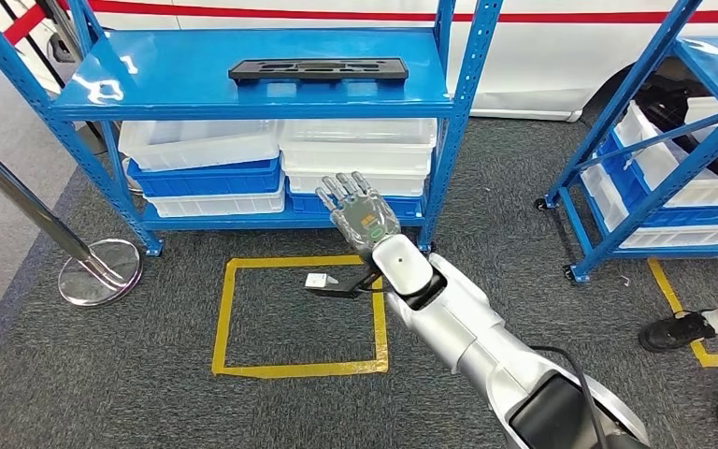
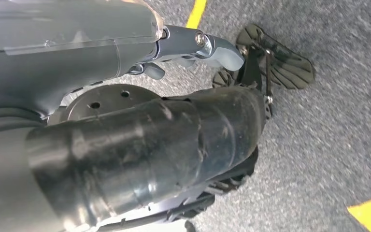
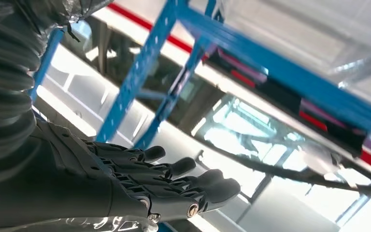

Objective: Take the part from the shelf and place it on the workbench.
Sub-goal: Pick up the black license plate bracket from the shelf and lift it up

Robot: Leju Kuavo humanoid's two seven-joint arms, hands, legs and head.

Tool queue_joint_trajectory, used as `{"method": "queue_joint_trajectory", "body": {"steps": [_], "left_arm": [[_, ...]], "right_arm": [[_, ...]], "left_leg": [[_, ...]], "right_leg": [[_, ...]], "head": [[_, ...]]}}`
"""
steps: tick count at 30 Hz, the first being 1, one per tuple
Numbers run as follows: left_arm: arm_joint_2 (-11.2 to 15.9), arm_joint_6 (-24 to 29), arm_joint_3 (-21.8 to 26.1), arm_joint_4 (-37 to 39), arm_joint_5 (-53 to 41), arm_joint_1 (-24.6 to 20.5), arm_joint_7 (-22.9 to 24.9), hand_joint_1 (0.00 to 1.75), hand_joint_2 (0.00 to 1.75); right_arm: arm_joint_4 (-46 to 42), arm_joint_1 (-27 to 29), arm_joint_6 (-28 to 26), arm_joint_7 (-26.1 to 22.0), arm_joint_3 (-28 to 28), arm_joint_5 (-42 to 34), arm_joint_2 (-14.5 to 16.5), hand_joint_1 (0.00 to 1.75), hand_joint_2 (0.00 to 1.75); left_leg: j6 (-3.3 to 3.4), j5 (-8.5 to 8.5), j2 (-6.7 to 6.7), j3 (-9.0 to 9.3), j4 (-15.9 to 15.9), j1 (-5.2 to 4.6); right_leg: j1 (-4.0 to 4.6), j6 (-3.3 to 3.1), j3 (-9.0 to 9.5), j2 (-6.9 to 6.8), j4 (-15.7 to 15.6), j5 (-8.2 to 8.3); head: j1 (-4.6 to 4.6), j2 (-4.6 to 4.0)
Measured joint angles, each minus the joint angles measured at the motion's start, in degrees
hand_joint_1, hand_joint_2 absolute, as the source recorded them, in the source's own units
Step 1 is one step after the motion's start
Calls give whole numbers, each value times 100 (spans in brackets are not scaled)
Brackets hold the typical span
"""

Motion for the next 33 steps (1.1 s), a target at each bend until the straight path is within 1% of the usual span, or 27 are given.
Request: {"method": "queue_joint_trajectory", "body": {"steps": [3, 6, 8, 11, 21, 27, 29, 30, 32, 33], "left_arm": [[-10, 108, -4, 0, -61, -3, 32, 0, 0], [-14, 162, -12, 0, -92, -7, 52, 0, 0], [-20, 205, -15, 0, -114, -10, 60, 0, 0], [-33, 258, -16, 0, -146, -14, 68, 0, 0], [-65, 312, -16, 0, -157, -26, 85, 0, 0], [-109, 760, -26, 0, -297, -61, 262, 0, 0], [-109, 816, -30, 0, -315, -63, 293, 0, 0], [-108, 823, -31, 0, -321, -65, 299, 0, 0], [-111, 851, -33, 0, -340, -68, 303, 0, 0], [-114, 870, -34, 0, -352, -69, 303, 0, 0]], "right_arm": [[-186, -345, 491, -161, 95, -236, -14, 0, 175], [-243, -922, 935, -376, 123, -519, -46, 0, 175], [-268, -1284, 1096, -457, 125, -617, -58, 0, 175], [-306, -1563, 1194, -524, 129, -681, -62, 0, 175], [-334, -1644, 1240, -544, 171, -707, -42, 0, 175], [-331, -1656, 1263, -525, 311, -739, -3, 0, 175], [-331, -1658, 1263, -523, 330, -747, -3, 0, 175], [-331, -1659, 1263, -521, 337, -748, -3, 0, 175], [-331, -1662, 1265, -514, 347, -751, -5, 0, 175], [-331, -1664, 1266, -508, 348, -751, -8, 0, 175]], "left_leg": [[-1, 7, 0, -8, 0, 0], [1, 21, 1, -35, 0, -1], [0, 26, 2, -45, 1, -1], [3, 30, -1, -46, 1, -1], [4, 31, -2, -47, 0, -1], [23, 18, -9, -76, 37, -22], [42, 15, -11, -82, 42, -26], [63, 10, -12, -87, 30, -22], [129, -8, -11, -53, -13, 0], [164, -17, -9, -26, -37, 14]], "right_leg": [[-1, 0, -7, 0, 0, 9], [-2, -1, -35, 1, 0, 30], [-2, -1, -45, 1, -1, 36], [-2, 0, -43, -2, -2, 37], [-1, 2, -43, -2, -2, 39], [-11, 24, -48, -9, -15, 53], [-21, 42, -44, -10, -31, 63], [-22, 58, -39, -10, -15, 83], [-18, 94, -39, -9, 49, 109], [-16, 104, -61, -9, 140, 67]], "head": [[0, -1], [0, 0], [0, 1], [0, 0], [0, 0], [0, 0], [0, -1], [1, 0], [2, -1], [3, 0]]}}
